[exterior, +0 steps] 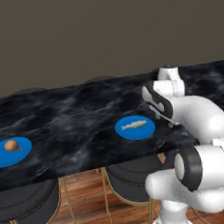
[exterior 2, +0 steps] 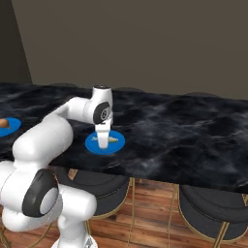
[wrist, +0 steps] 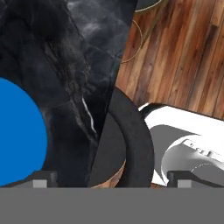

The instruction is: Transport the fish and onion to the fridge. Place the fish on the rack containing meat and place the onion on the rack containing the vegetable, ensuring meats and vegetables are on different racks.

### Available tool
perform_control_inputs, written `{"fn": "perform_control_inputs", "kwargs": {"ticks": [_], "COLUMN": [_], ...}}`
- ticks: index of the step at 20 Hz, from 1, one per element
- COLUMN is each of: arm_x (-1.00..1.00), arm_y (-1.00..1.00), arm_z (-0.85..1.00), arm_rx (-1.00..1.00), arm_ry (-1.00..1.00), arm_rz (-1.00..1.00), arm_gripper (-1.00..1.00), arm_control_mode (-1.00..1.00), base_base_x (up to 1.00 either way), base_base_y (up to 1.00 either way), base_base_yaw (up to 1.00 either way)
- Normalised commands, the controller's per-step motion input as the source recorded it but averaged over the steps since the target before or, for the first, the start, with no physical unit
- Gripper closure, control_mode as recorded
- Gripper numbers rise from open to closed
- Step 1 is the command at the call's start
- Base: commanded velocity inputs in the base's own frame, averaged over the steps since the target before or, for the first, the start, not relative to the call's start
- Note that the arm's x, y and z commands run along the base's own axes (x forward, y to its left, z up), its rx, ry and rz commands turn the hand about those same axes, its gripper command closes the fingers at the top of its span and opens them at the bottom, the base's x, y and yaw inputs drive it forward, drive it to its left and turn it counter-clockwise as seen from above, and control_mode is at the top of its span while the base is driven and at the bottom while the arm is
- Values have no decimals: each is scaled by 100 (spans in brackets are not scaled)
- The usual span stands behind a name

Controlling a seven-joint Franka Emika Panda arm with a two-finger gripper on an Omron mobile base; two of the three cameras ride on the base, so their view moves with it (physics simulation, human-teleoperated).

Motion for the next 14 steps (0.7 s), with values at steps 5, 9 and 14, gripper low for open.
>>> {"fn": "perform_control_inputs", "kwargs": {"ticks": [5, 9, 14], "arm_x": [63, 66, 58], "arm_y": [5, 8, 13], "arm_z": [-40, -38, -37], "arm_rx": [2, 0, 0], "arm_ry": [4, 0, 0], "arm_rz": [0, 0, 0], "arm_gripper": [-100, -100, -100], "arm_control_mode": [-100, -100, -100], "base_base_x": [0, 0, 0], "base_base_y": [0, 0, 0], "base_base_yaw": [0, 0, 0]}}
